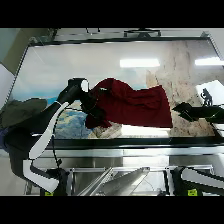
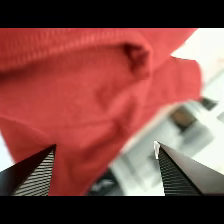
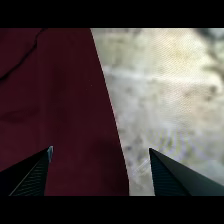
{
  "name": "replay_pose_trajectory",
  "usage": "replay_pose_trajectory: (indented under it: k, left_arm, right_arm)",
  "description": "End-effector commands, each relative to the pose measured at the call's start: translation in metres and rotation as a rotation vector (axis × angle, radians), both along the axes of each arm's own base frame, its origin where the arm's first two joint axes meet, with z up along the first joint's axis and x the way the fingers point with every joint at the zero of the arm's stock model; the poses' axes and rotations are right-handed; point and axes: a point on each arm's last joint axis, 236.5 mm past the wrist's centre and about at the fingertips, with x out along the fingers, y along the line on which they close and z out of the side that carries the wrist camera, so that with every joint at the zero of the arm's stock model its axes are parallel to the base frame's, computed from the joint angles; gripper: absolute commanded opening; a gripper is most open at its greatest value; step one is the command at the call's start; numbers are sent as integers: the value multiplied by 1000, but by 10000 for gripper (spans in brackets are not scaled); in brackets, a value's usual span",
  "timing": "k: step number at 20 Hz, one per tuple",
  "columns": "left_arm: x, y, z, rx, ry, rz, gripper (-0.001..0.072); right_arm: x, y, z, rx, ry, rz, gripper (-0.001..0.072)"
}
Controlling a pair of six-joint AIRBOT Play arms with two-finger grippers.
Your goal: Fold the shirts.
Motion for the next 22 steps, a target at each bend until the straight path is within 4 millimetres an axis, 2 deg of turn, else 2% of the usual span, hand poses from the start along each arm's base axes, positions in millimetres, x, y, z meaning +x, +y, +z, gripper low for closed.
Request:
replay_pose_trajectory:
  k: [1,2,5,6,8,12,14,17,18,20,21,22]
  left_arm:
    - [33,24,-7,154,-172,-43,628]
    - [37,29,-7,168,-183,-41,576]
    - [47,30,-10,141,-206,-12,577]
    - [45,30,-13,146,-193,-14,578]
    - [27,26,-19,175,-131,-52,578]
    - [4,10,-18,196,-85,-121,579]
    - [-3,7,-17,205,-70,-140,579]
    - [4,5,-19,191,-97,-133,577]
    - [9,5,-20,183,-113,-125,504]
    - [16,7,-25,180,-125,-112,92]
    - [17,10,-26,180,-121,-103,16]
    - [18,12,-27,178,-117,-92,21]
  right_arm:
    - [-3,3,-4,15,17,7,678]
    - [-3,3,-4,16,17,8,678]
    - [-3,3,-4,16,17,8,677]
    - [-3,3,-4,17,17,8,678]
    - [-3,3,-4,16,17,8,678]
    - [-3,4,-3,19,18,10,678]
    - [-4,5,-3,22,20,12,677]
    - [-8,7,-3,30,30,27,676]
    - [-10,9,-5,38,40,33,676]
    - [-16,15,-12,64,74,52,672]
    - [-20,18,-18,75,98,68,631]
    - [-27,26,-25,96,130,89,545]
